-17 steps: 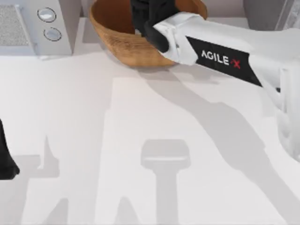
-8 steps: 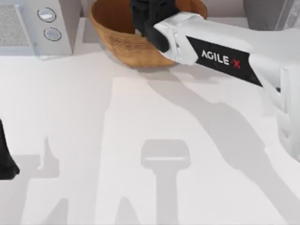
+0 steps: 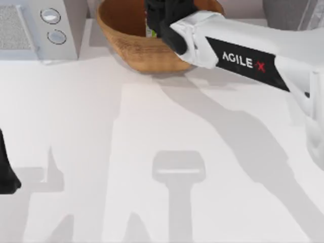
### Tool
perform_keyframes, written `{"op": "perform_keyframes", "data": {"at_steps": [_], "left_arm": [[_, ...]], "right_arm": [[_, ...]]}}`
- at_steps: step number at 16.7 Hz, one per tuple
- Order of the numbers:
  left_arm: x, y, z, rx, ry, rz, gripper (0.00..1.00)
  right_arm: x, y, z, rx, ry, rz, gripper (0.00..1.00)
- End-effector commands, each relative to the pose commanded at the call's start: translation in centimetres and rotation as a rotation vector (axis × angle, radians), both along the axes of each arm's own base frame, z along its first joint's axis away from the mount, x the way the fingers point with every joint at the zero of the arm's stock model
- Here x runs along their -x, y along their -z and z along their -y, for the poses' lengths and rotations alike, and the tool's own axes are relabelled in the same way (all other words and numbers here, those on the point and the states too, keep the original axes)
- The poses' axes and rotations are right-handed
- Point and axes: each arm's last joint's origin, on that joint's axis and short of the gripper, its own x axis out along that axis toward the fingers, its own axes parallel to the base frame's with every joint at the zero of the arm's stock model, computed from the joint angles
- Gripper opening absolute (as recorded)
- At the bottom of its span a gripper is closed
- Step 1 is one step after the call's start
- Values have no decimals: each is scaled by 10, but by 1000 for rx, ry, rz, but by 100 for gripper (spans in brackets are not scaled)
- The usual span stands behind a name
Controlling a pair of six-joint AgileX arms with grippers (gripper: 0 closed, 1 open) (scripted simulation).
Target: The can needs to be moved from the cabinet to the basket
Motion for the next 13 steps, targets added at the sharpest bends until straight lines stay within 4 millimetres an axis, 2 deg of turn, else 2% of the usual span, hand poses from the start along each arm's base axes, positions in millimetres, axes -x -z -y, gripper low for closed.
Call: {"op": "perform_keyframes", "data": {"at_steps": [3,5,7,10,13], "left_arm": [[0,0,0,0,0,0,100],[0,0,0,0,0,0,100],[0,0,0,0,0,0,100],[0,0,0,0,0,0,100],[0,0,0,0,0,0,100]], "right_arm": [[5,-24,31,1,-30,-6,100],[17,-46,63,5,-56,-16,100],[39,-70,103,9,-83,-29,100],[100,-105,171,4,-114,-30,100],[185,-119,237,-8,-126,-2,100]]}}
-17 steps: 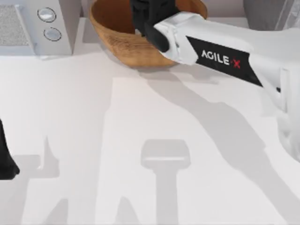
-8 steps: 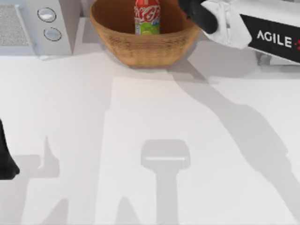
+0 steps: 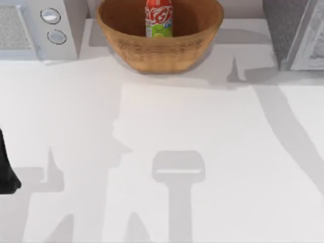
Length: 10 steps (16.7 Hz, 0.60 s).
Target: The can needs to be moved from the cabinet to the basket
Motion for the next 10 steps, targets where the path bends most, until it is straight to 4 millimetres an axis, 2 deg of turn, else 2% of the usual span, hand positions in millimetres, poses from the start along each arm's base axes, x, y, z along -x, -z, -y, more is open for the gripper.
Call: {"op": "perform_keyframes", "data": {"at_steps": [2,5,7,10], "left_arm": [[0,0,0,0,0,0,100],[0,0,0,0,0,0,100],[0,0,0,0,0,0,100],[0,0,0,0,0,0,100]], "right_arm": [[57,12,33,-6,5,23,100],[125,56,65,-8,28,45,100],[152,94,77,-5,52,43,100],[171,146,86,2,93,22,100]]}}
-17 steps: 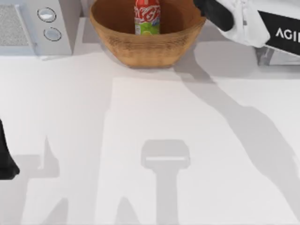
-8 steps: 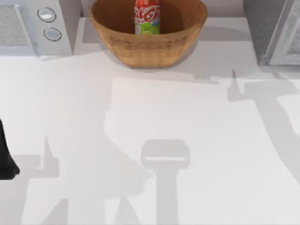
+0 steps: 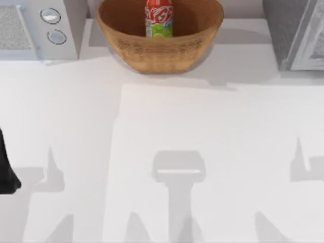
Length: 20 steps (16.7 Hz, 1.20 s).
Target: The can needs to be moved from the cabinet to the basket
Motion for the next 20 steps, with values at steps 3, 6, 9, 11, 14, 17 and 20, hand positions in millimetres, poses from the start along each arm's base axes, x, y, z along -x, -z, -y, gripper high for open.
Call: {"op": "perform_keyframes", "data": {"at_steps": [3,6,9,11,14,17,20], "left_arm": [[0,0,0,0,0,0,100],[0,0,0,0,0,0,100],[0,0,0,0,0,0,100],[0,0,0,0,0,0,100],[0,0,0,0,0,0,100],[0,0,0,0,0,0,100],[0,0,0,0,0,0,100]], "right_arm": [[5,31,5,4,34,-15,100],[6,40,6,5,47,-18,100],[6,40,6,5,47,-18,100],[6,39,6,5,45,-18,100],[3,30,10,5,49,4,100],[-6,15,21,12,54,28,100],[-22,1,41,21,54,33,100]]}}
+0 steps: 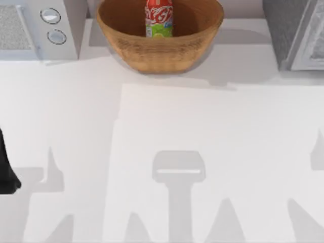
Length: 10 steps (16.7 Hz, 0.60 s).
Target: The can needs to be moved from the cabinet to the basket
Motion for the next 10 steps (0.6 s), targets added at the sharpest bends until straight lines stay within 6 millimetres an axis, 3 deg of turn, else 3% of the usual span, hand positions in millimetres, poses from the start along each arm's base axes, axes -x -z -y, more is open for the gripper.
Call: {"op": "perform_keyframes", "data": {"at_steps": [5,10], "left_arm": [[0,0,0,0,0,0,100],[0,0,0,0,0,0,100]], "right_arm": [[-28,-3,59,0,-6,-25,100],[-32,19,127,-14,-10,-48,100]]}}
